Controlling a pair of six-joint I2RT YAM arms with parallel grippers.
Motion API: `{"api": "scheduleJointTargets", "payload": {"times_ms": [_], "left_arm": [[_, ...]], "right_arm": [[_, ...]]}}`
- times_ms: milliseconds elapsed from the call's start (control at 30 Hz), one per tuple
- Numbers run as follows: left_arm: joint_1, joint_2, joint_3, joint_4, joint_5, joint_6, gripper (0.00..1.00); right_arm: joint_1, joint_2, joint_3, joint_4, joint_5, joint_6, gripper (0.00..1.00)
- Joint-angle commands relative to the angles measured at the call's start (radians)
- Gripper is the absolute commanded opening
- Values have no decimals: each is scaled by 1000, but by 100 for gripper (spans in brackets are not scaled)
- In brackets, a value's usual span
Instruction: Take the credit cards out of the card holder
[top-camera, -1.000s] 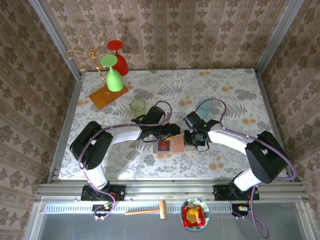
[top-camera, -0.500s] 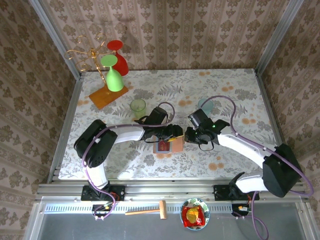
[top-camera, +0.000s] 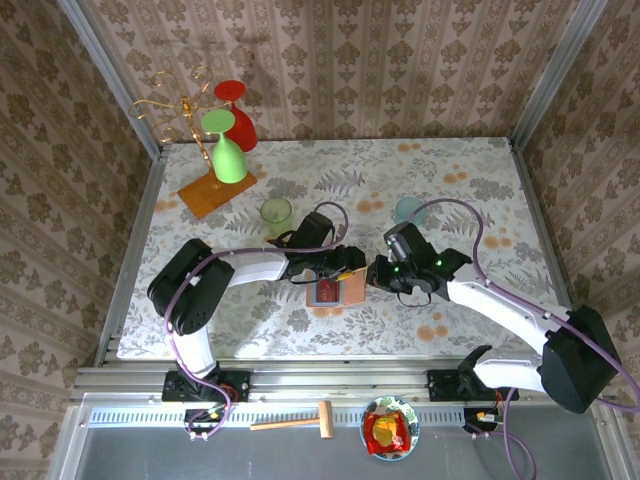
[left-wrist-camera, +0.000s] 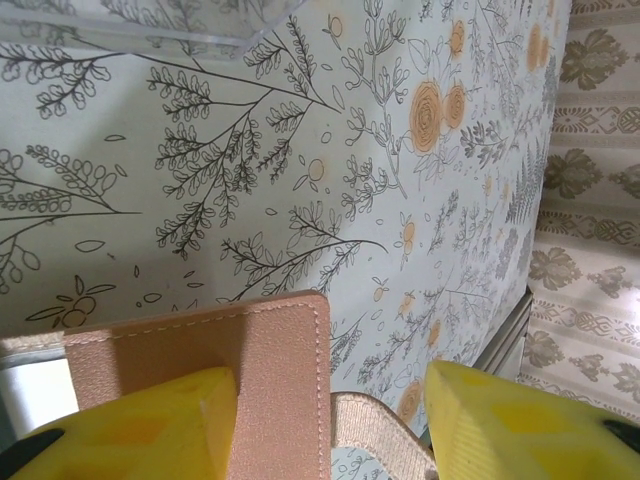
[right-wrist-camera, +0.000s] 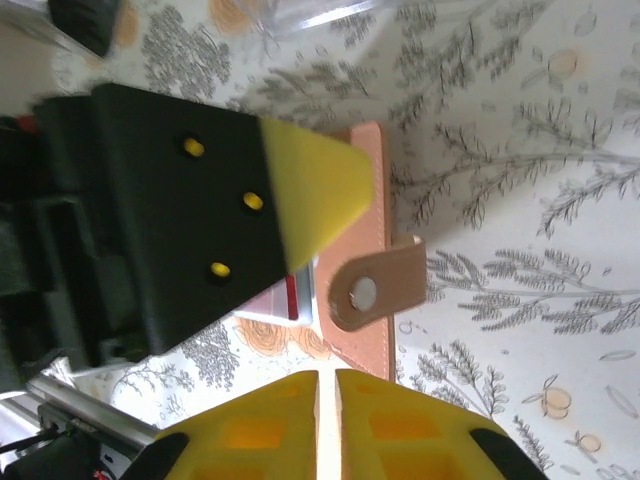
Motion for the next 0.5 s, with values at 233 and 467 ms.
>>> {"api": "scheduleJointTargets", "payload": {"times_ms": [233,467], "left_arm": [[14,3,-22,30,24,-16,53],[46,-72,-62,2,-1,5,53]], "right_arm": [[42,87,-99,218,-31,119,9],[46,147,-98,212,26,104,9]]}}
